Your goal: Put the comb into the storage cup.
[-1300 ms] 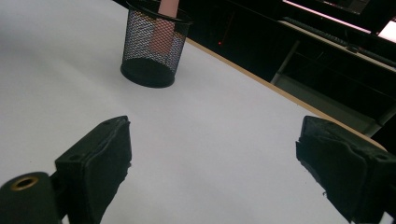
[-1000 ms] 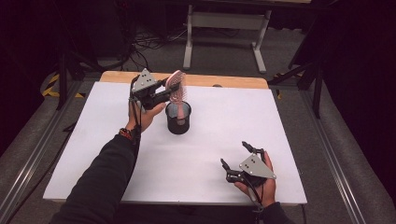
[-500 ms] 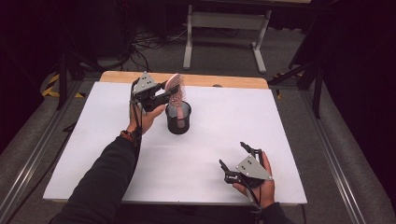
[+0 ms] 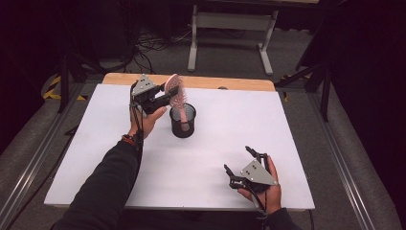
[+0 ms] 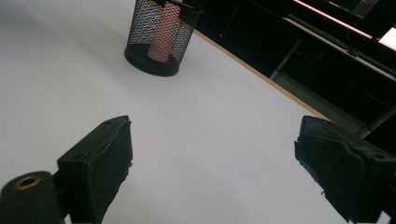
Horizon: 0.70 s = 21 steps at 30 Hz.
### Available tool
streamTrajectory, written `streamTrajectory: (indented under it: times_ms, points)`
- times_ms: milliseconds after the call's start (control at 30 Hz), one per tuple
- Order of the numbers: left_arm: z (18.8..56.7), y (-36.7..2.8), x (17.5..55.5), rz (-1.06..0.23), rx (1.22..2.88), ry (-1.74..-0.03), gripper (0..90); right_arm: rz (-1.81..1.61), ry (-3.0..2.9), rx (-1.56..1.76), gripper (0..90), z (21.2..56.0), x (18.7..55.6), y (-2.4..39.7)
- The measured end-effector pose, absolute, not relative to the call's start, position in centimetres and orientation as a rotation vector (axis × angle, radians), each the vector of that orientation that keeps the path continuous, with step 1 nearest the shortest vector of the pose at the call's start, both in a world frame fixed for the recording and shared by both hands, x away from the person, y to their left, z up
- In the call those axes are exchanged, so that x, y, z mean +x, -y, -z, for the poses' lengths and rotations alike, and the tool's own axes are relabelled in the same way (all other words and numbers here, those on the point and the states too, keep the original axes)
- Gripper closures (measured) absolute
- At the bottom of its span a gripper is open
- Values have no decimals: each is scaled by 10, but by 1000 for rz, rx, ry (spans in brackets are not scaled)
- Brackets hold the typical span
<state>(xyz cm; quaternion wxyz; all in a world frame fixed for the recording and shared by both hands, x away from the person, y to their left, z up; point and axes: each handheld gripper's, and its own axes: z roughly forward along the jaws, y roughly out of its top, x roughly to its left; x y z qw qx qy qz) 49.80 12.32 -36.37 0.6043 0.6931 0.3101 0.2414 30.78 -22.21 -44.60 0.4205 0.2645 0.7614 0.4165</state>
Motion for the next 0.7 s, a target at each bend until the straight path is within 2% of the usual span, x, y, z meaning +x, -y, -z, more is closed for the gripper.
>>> streamTrajectory:
  times_ms: [700]
  points:
    - [378, -151, 511, -501, 1592, -820, 565, -986, -1939, 617, 121, 447, 308, 217]
